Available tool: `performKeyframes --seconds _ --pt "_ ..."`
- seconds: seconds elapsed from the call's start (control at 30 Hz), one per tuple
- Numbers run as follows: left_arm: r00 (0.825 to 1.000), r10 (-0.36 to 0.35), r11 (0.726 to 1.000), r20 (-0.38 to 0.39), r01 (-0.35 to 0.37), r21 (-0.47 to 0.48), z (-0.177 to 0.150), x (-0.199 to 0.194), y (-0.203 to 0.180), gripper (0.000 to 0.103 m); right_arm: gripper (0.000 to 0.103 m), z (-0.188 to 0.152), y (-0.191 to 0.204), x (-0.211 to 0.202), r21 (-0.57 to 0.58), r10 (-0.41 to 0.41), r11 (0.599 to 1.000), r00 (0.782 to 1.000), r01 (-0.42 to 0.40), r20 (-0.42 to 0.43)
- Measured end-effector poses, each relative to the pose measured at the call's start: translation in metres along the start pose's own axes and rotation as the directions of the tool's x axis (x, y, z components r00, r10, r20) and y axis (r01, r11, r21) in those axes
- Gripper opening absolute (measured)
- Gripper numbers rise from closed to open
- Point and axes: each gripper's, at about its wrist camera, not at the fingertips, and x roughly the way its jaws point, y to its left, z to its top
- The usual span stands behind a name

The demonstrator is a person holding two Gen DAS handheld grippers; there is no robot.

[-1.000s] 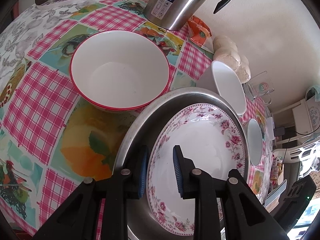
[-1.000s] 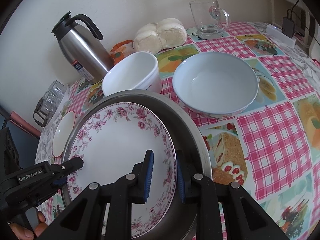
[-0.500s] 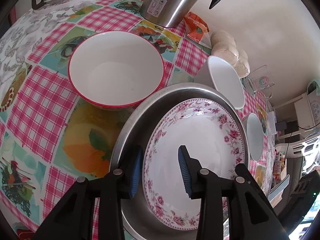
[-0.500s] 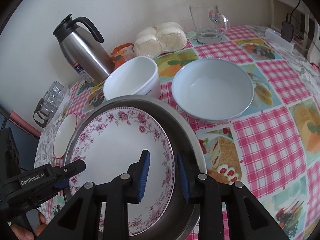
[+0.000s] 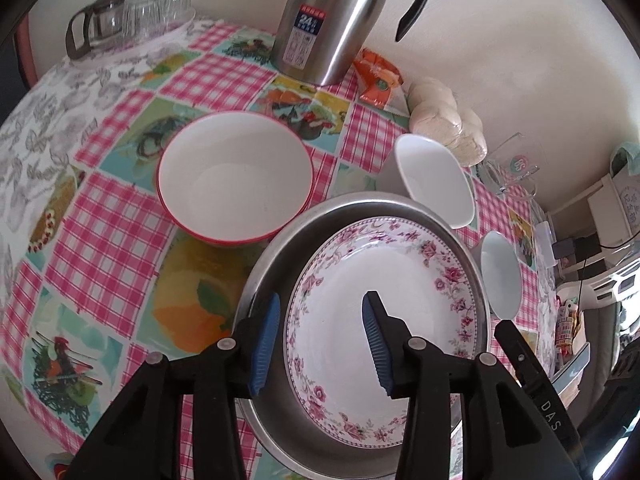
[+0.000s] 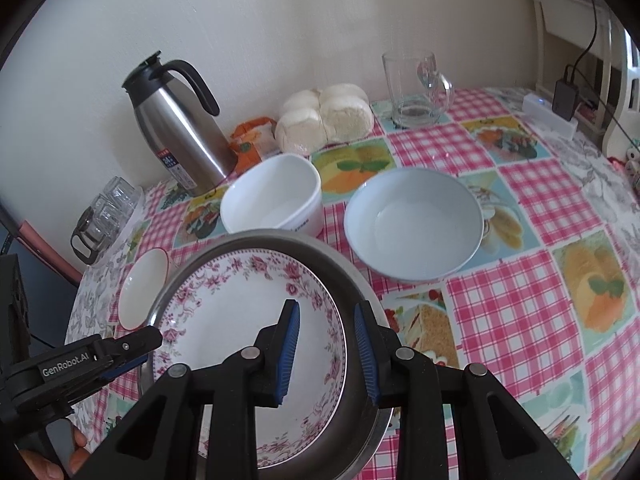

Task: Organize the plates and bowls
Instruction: 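Lower the plate into the steel basin and open the right tool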

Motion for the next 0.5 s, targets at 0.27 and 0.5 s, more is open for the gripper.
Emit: performKeyframes --seconds 0.27,0.5 --pt "0.995 0.099 0.995 0.025 -0.099 0.003 0.0 -0.006 0.0 0.058 0.032 -0.003 0.014 -0.003 -0.082 -0.039 0.996 0.999 0.04 0.016" --pt "0.983 0.186 0.983 0.007 -0.186 -0.005 0.001 0.0 0.007 0.062 0.038 -0.009 0.029 0.001 -0.171 -0.079 0.982 0.997 0.08 0.016"
